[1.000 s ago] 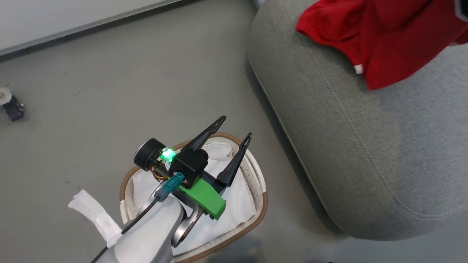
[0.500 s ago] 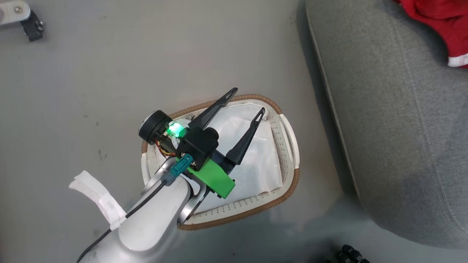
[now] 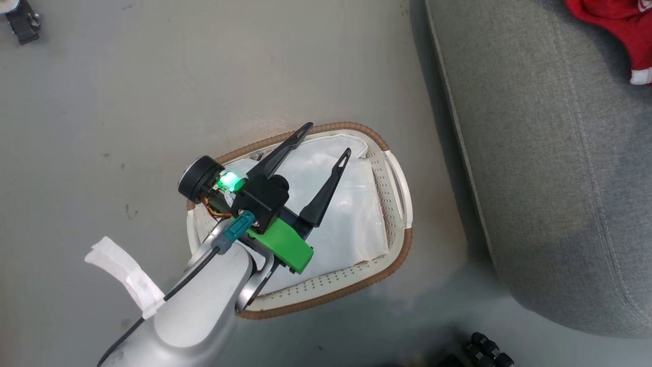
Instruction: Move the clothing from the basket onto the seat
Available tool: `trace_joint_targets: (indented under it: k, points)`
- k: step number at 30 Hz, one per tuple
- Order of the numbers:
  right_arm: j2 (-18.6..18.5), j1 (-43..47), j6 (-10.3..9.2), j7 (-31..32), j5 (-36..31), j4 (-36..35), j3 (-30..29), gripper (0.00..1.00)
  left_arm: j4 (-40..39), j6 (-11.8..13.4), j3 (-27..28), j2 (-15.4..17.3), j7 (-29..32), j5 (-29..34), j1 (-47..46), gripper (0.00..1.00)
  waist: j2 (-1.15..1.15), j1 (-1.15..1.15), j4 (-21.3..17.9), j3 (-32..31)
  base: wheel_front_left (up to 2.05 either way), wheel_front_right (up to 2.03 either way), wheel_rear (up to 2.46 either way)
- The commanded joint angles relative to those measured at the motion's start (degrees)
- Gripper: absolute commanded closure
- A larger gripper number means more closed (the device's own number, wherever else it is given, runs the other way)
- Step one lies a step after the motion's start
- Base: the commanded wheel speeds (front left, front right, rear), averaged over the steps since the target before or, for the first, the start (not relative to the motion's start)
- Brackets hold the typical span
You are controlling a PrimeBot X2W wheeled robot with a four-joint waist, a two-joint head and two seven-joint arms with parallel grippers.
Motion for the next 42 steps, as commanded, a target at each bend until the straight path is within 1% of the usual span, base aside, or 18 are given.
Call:
trace_joint_targets:
  k: [1,8,10,15,20,23,28,32,34,38,42]
  points:
    - [0.39,1.46,-0.08,-0.43,0.28,0.23,0.36,0.0,0.12,0.27,0.32,0.48,-0.04,-0.54,0.56,0.0,0.63,-0.01,-1.47,-1.57,0.0,0.0,0.0]
    - [3.36,5.64,-0.08,-2.1,1.13,-0.95,1.94,0.0,0.66,0.68,1.86,0.85,-0.04,-1.99,2.54,0.0,0.63,-0.01,-4.49,-5.09,0.0,0.0,0.0]
    - [4.37,7.27,-0.08,-2.46,1.97,-1.72,2.3,0.0,0.81,0.6,2.33,0.7,-0.04,-2.44,3.21,0.0,0.63,-0.01,-4.81,-6.43,0.0,0.0,0.0]
    - [5.5,11.18,-0.08,-3.04,3.52,-4.0,3.92,0.0,0.58,0.9,4.54,-0.11,-0.04,-3.46,5.09,0.0,0.63,-0.01,-4.74,-9.91,0.0,0.0,0.0]
    - [5.67,14.64,-0.08,-3.26,4.6,-7.03,5.22,0.0,0.27,1.18,7.62,-1.26,-0.04,-3.83,7.96,0.0,0.63,-0.01,-3.33,-14.69,0.0,0.0,0.0]
    - [5.92,16.21,-0.08,-2.82,4.77,-9.13,6.38,0.0,-0.12,1.55,10.03,-1.97,-0.04,-4.12,10.28,0.0,0.63,-0.01,-2.42,-17.37,0.0,0.0,0.0]
    - [6.24,18.63,-0.08,-1.83,5.22,-12.55,8.46,0.0,-0.84,1.35,14.73,-3.32,-0.04,-4.68,14.75,0.0,0.63,-0.01,-0.33,-22.32,0.0,0.0,0.0]
    - [7.44,20.24,-0.08,-2.52,5.85,-14.85,9.33,0.0,-1.61,1.71,18.57,-4.35,-0.04,-4.19,18.13,0.0,0.63,-0.01,1.37,-25.56,0.0,0.0,0.0]
    - [8.65,21.85,-0.08,-3.07,5.87,-15.37,9.27,0.0,-2.13,1.84,20.68,-4.59,-0.04,-3.55,20.09,0.0,0.63,-0.01,2.17,-27.35,0.0,0.0,0.0]
    - [12.42,24.92,-0.08,-3.65,6.54,-16.11,9.21,0.0,-2.23,2.21,24.23,-5.14,-0.04,-2.55,23.89,0.0,0.63,-0.01,3.86,-30.51,0.0,0.0,0.0]
    - [16.62,29.75,-0.08,-3.76,6.84,-20.05,9.29,0.0,-2.63,2.56,27.62,-5.91,-0.04,-1.43,28.01,0.0,0.63,-0.01,5.56,-33.16,0.0,0.0,0.0]
